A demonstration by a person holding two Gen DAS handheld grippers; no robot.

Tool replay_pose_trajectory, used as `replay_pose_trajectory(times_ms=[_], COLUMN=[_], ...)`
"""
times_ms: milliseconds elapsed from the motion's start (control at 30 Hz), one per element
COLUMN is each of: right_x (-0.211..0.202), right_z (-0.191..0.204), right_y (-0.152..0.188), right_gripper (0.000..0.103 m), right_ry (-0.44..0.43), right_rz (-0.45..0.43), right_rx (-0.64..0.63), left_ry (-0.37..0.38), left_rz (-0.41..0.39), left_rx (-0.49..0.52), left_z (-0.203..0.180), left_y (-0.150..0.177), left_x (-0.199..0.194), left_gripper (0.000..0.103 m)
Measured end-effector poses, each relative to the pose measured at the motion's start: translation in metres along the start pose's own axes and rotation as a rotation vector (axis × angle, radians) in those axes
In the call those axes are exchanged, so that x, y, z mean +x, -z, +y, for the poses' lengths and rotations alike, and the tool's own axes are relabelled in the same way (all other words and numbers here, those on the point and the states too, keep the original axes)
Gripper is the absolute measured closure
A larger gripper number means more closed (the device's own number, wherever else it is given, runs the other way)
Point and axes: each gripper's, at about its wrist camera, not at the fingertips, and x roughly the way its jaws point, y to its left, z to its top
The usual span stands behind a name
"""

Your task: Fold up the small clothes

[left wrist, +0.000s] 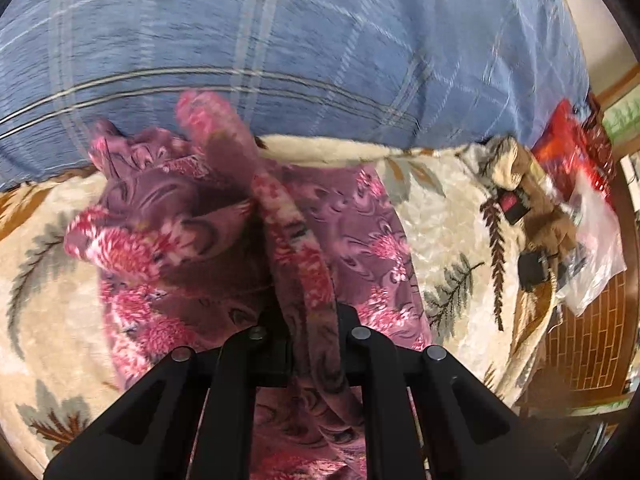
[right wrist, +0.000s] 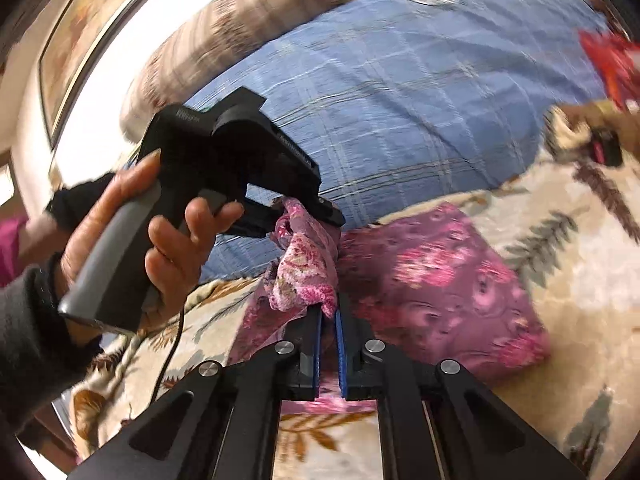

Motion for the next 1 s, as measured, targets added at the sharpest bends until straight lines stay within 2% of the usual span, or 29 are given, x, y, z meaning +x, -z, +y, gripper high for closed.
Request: replay_pose_trajectory(times_ms=[167, 233, 333, 400, 467, 633, 767, 867, 1000], right_x=[-0.004, -0.003, 0.001, 0.004, 0.009, 0.013, 0.012, -0.002, -0.026], right_z=[-0.04, -0.054, -0.069, -0.076, -0.083, -0.091, -0.089, -0.095, -0.114], right_y=[0.001, 0.003, 0.008, 0.011, 0.016, 0.018, 0.015, 0.008, -0.027], right_gripper=[0.098, 0.098, 0.098, 0.098, 0.098, 0.099, 0.093, 0.089, 0.067], right_ry=[0.021, 0.031, 0.036, 0.035, 0.042, 0.038, 0.026, 0.026, 0.048], right_rz=[-0.001, 0.003, 0.016, 0.028, 0.05, 0.074, 0.1, 0.112, -0.008], right_rx=[0.113, 0.147, 0.198, 0.23, 0.265, 0.303, 0.295, 0.305, 0.349], left_ry=[-0.058, -0.078, -0.094, -0.097, -0.088, -0.064, -0.039, -0.026, 0.003], left_rz=[0.034, 0.046, 0.054, 0.058, 0.059, 0.051, -0.001, -0.068, -0.116], left_rx=[0.037, 0.034, 0.026, 0.03, 0.047, 0.083, 0.032, -0.038, -0.169], left_z=[-0.026, -0.031, -0.037, -0.042, -0.05, -0.056, -0.027, 0.023, 0.09], left_y=[-0.002, -0.003, -0.006, -0.006, -0.006, -0.005, -0.005, -0.003, 0.01], left_x=[0.028, 0.038, 0.044, 0.045, 0.044, 0.03, 0.001, -0.027, -0.043], left_gripper=[0.093, 0.09, 0.08, 0.061, 0.047, 0.046, 0.045, 0.044, 0.042])
